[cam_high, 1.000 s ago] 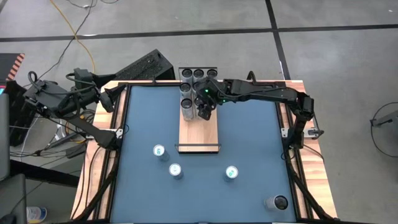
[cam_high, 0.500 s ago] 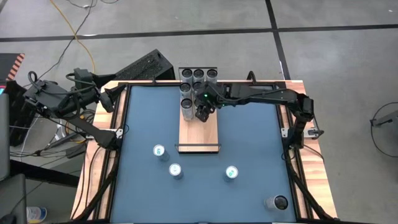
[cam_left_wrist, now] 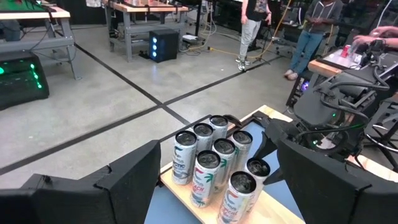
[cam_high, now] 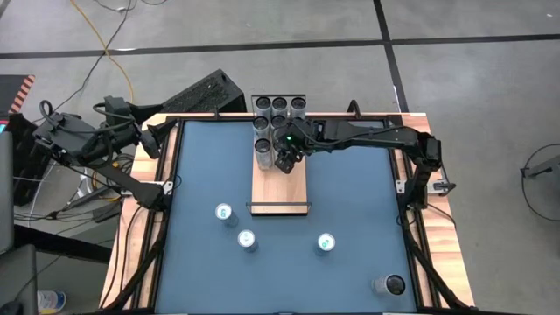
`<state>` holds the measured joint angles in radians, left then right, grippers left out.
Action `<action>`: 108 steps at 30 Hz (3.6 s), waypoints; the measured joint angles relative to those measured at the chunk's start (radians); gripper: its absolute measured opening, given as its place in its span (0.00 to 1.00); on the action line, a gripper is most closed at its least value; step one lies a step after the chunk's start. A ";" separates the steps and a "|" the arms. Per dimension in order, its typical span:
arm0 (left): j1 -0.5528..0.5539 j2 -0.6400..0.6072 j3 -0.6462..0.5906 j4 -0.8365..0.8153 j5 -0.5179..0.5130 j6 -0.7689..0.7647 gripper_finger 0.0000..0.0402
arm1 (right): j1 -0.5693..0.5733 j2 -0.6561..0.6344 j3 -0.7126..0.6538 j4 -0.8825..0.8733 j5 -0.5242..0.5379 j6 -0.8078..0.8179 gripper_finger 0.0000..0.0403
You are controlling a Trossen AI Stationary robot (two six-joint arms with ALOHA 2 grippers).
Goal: Place canned beverage on shelf
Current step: Put the left white-yellow soda can on the shelf, then put the white-yellow soda can on the shelf
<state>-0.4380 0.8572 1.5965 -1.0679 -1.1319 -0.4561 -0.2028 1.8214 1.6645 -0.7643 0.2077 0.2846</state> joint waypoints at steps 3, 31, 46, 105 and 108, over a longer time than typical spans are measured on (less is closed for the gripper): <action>0.000 0.000 0.000 0.000 0.000 0.000 0.77 | 0.000 0.000 0.000 0.000 0.000 -0.019 0.70; 0.000 0.000 0.000 -0.020 0.000 -0.011 0.77 | 0.000 -0.034 0.047 -0.175 -0.027 -0.073 0.95; 0.000 0.000 0.000 -0.018 -0.001 -0.002 0.77 | 0.258 -0.189 0.052 -0.799 -0.157 0.565 0.94; 0.000 0.030 0.000 -0.018 0.184 -0.111 0.77 | 1.185 -0.047 0.036 -0.747 -0.364 2.015 0.94; 0.000 0.033 0.000 -0.018 0.184 -0.110 0.77 | 1.181 -0.047 0.036 -0.746 -0.364 2.015 0.94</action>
<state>-0.4381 0.8906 1.5966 -1.0859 -0.9478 -0.5663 0.9782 1.7748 1.7004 -1.5100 -0.1558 2.2996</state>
